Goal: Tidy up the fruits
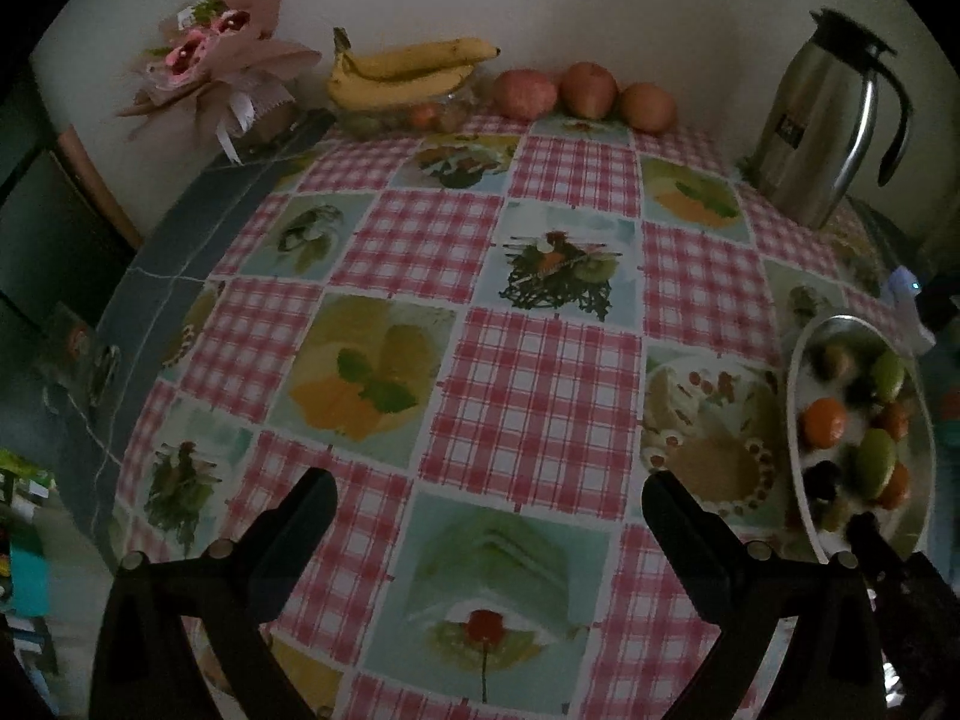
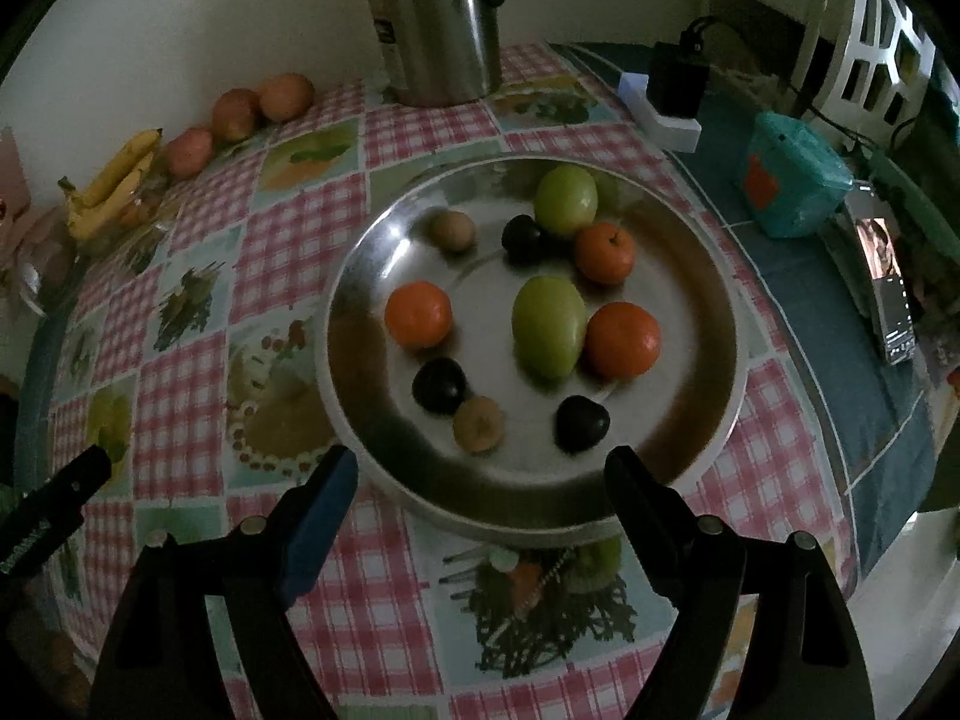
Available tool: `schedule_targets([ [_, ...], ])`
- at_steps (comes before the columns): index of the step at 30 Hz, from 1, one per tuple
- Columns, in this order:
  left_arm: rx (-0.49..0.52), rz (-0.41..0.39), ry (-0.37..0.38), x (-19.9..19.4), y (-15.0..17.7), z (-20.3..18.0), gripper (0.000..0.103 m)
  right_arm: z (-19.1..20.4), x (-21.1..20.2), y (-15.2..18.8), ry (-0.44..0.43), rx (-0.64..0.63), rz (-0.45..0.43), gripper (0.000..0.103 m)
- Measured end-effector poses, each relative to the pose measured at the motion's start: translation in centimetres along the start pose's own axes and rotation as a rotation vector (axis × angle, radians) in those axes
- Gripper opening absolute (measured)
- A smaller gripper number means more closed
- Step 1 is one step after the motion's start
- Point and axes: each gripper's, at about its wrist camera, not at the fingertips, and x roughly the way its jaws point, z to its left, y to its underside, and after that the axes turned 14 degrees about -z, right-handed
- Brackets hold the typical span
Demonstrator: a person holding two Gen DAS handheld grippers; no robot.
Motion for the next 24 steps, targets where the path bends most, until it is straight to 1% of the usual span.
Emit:
schedule_targets([
  [4,-0.005,-0.020,0.021,-1.2,0.0,0.4,0.103,0.4,-1.1,0.4,-0.007,-0.025,-0.016,0.085],
  [8,0.015,-0.025,0.028,-1.8,0.3,0.2,0.103,0.4,-1.6,0.7,-0.012,-0.028,-0.023,0.085],
  [14,0.021,-0.009,0.025,-1.6,0.5,0.1,0.103,0.1,-2.3,0.4,-0.011,-0.017,-0.057,0.085],
  [24,0.016,0.020,0.024,-1.1,0.7,0.1,0.103,0.2,-2.3,0.4,-0.013,-0.014,-0.060,0.085],
])
